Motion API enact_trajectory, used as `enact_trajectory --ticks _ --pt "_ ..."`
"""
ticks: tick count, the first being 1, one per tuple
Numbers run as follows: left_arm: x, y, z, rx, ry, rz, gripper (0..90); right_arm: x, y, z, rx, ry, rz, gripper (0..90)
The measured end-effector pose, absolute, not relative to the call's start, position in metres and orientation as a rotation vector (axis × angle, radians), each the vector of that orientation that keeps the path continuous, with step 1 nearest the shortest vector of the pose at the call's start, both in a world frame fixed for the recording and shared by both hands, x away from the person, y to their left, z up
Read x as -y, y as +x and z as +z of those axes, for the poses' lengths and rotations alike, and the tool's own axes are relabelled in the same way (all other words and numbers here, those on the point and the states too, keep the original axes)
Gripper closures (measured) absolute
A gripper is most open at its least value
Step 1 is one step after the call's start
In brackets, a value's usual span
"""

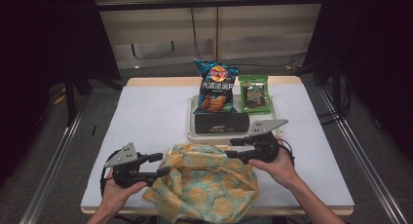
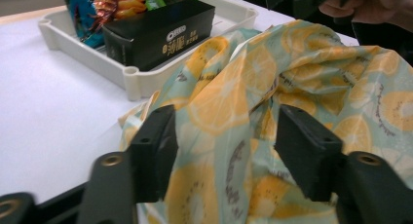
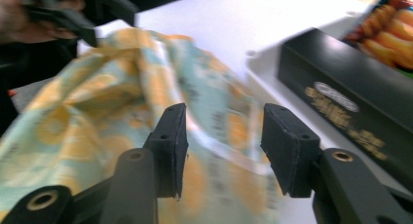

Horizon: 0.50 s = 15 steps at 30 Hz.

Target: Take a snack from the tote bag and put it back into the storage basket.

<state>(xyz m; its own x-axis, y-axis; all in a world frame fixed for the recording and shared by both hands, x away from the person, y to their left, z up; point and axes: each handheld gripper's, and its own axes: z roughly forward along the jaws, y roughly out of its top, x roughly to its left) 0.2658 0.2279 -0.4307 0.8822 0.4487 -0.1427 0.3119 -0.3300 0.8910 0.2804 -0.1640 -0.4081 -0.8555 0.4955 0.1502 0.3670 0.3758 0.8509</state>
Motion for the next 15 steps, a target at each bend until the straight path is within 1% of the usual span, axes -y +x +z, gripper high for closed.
enact_trajectory --ticks 2,3,8,10,12,15 --pt "-0.220 0.269 -0.431 -0.543 1.959 0.151 49.4 0.158 0.275 -0.408 -2.524 0.763 1.487 44.1" --pt "-0.217 0.272 -0.433 -0.533 1.974 0.150 49.7 0.154 0.273 -0.408 -2.544 0.758 1.479 42.1" --pt "-0.202 0.284 -0.434 -0.537 2.002 0.144 47.0 0.145 0.273 -0.419 -2.599 0.733 1.415 34.9" --pt "-0.200 0.287 -0.433 -0.528 2.007 0.145 44.3 0.143 0.274 -0.425 -2.602 0.733 1.406 33.8" --pt "-0.196 0.295 -0.437 -0.545 2.026 0.147 44.2 0.142 0.274 -0.430 -2.615 0.725 1.387 33.7" --pt "-0.196 0.298 -0.444 -0.555 2.015 0.122 44.1 0.139 0.271 -0.436 -2.627 0.683 1.338 36.4"
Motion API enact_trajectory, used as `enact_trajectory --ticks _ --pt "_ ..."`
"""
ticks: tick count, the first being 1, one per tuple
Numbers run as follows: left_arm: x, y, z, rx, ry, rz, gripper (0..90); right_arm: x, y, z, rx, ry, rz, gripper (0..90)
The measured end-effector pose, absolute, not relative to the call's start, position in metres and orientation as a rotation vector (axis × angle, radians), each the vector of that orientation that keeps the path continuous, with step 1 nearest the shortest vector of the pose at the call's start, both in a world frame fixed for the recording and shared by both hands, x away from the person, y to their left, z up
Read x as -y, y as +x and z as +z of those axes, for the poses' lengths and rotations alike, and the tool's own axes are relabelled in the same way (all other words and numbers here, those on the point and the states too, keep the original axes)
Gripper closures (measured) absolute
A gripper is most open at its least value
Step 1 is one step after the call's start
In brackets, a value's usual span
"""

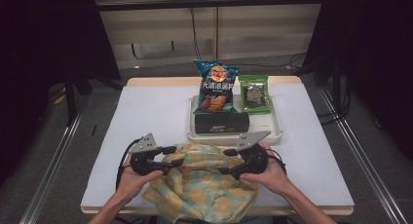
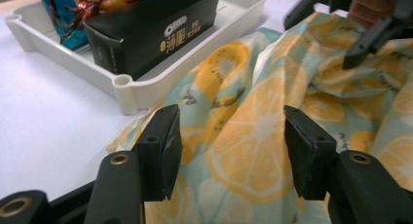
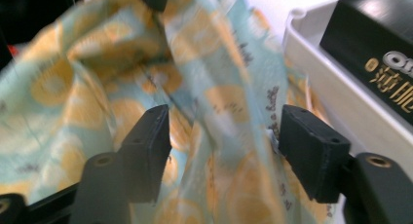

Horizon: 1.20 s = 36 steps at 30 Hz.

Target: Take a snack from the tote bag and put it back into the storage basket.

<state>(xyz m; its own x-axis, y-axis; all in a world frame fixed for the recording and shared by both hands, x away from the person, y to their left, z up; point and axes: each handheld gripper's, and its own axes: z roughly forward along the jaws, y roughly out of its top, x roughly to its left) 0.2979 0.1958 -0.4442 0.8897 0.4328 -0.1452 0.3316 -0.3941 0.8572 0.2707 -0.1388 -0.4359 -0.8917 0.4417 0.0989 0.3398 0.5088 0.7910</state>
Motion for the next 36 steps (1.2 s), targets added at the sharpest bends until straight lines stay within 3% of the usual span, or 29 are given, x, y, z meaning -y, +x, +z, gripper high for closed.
enact_trajectory --ticks 2,7,10,22,36 --pt "-0.197 0.298 -0.447 -0.553 2.040 0.134 44.3 0.136 0.268 -0.441 -2.639 0.665 1.294 39.6" --pt "-0.199 0.297 -0.450 -0.534 2.048 0.098 63.4 0.141 0.273 -0.439 -2.621 0.691 1.334 75.8" --pt "-0.197 0.297 -0.451 -0.513 2.071 0.088 70.0 0.145 0.279 -0.435 -2.595 0.715 1.375 87.3" --pt "-0.197 0.301 -0.453 -0.509 2.088 0.056 85.5 0.144 0.314 -0.450 -2.526 0.850 1.330 88.6" --pt "-0.201 0.309 -0.454 -0.553 2.065 0.063 85.5 0.135 0.314 -0.478 -2.618 0.864 1.244 88.5"
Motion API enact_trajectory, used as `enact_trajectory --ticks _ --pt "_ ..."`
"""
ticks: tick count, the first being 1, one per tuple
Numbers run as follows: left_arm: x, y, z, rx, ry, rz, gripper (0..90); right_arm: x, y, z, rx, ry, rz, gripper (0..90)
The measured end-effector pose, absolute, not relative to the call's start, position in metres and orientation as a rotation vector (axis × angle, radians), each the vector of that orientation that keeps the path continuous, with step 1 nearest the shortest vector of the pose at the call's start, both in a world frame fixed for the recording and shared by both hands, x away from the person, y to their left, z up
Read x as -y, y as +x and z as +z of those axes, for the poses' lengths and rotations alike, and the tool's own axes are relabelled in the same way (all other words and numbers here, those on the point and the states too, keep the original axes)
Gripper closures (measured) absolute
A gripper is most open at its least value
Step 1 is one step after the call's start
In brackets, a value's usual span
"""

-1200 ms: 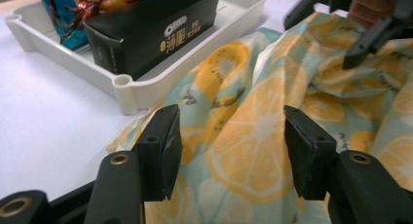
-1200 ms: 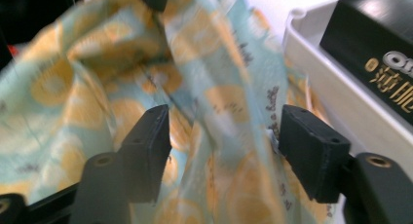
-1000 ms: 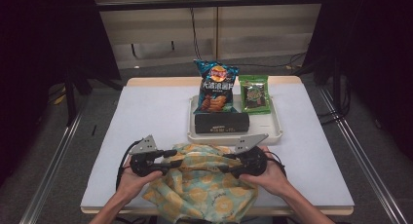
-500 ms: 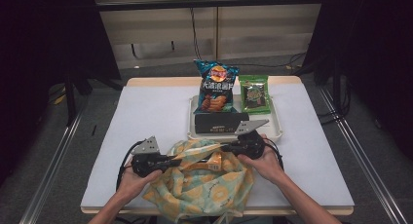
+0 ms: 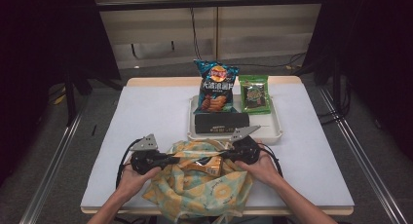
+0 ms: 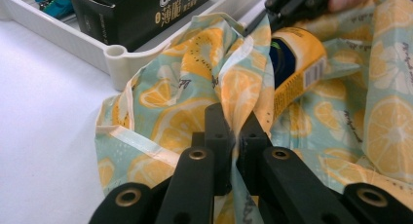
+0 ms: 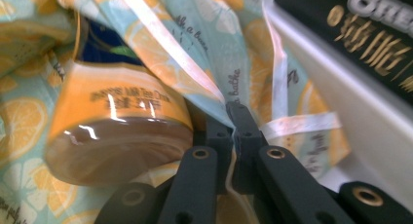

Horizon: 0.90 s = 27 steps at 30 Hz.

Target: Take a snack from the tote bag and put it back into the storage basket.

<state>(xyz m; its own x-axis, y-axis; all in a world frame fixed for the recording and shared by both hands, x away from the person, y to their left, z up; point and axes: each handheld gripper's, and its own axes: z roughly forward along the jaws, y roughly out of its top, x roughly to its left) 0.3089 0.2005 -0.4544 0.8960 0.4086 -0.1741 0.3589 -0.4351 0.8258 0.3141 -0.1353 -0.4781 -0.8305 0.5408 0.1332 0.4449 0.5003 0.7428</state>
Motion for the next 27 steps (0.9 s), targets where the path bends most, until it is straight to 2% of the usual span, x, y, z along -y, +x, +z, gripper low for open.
enact_trajectory --ticks 5,8,9,18,21,24,27 --pt "-0.201 0.310 -0.455 -0.561 2.065 0.069 83.1 0.134 0.312 -0.484 -2.668 0.866 1.223 88.0" --pt "-0.200 0.311 -0.457 -0.580 2.060 0.070 74.2 0.135 0.310 -0.485 -2.666 0.854 1.221 85.5" --pt "-0.200 0.311 -0.458 -0.586 2.054 0.061 70.7 0.135 0.310 -0.482 -2.670 0.835 1.185 81.4" --pt "-0.198 0.308 -0.458 -0.573 2.064 0.056 70.3 0.160 0.301 -0.450 -2.578 0.901 1.297 51.0" --pt "-0.198 0.307 -0.457 -0.572 2.057 0.056 75.1 0.165 0.291 -0.433 -2.542 0.887 1.333 43.9" --pt "-0.198 0.308 -0.456 -0.572 2.041 0.046 79.6 0.167 0.284 -0.421 -2.513 0.867 1.389 45.5" --pt "-0.198 0.308 -0.454 -0.567 2.046 0.048 83.0 0.162 0.276 -0.411 -2.516 0.821 1.436 55.0"
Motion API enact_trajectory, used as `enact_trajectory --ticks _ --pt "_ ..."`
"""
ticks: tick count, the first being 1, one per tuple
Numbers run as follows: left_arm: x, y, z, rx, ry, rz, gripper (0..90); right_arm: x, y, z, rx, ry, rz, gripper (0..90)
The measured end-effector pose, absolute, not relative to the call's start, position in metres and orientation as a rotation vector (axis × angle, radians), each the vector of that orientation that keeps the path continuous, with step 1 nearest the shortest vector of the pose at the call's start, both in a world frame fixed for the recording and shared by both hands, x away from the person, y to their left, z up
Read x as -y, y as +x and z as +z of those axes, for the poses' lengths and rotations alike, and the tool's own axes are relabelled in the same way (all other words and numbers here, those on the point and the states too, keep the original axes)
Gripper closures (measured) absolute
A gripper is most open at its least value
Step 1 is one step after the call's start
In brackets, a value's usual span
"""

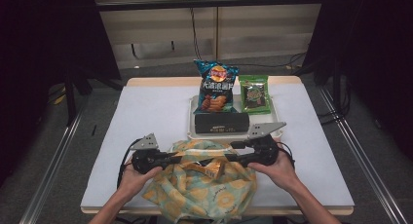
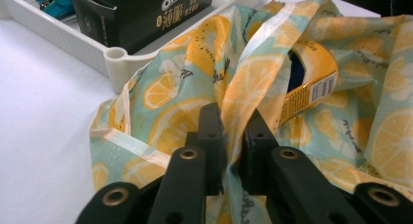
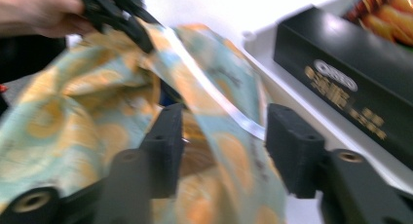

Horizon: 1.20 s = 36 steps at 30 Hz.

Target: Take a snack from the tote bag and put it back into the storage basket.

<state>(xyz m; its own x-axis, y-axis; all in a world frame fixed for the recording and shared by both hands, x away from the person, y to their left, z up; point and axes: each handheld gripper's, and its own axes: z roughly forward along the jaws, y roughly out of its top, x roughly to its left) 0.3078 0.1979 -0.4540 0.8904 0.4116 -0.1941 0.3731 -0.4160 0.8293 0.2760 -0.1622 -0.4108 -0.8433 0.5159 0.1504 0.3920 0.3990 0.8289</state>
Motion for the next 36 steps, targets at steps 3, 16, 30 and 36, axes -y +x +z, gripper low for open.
enact_trajectory --ticks 3,16,30,36 --pt "-0.196 0.308 -0.453 -0.566 2.041 0.050 84.9 0.151 0.271 -0.405 -2.562 0.756 1.454 72.2" --pt "-0.194 0.310 -0.452 -0.588 2.028 0.063 86.1 0.102 0.290 -0.432 -2.704 0.725 1.335 68.7" --pt "-0.195 0.313 -0.452 -0.610 2.011 0.056 85.8 0.078 0.296 -0.449 -2.789 0.737 1.139 35.5" --pt "-0.195 0.313 -0.453 -0.619 1.999 0.051 85.7 0.070 0.306 -0.455 -2.865 0.743 1.089 35.0"
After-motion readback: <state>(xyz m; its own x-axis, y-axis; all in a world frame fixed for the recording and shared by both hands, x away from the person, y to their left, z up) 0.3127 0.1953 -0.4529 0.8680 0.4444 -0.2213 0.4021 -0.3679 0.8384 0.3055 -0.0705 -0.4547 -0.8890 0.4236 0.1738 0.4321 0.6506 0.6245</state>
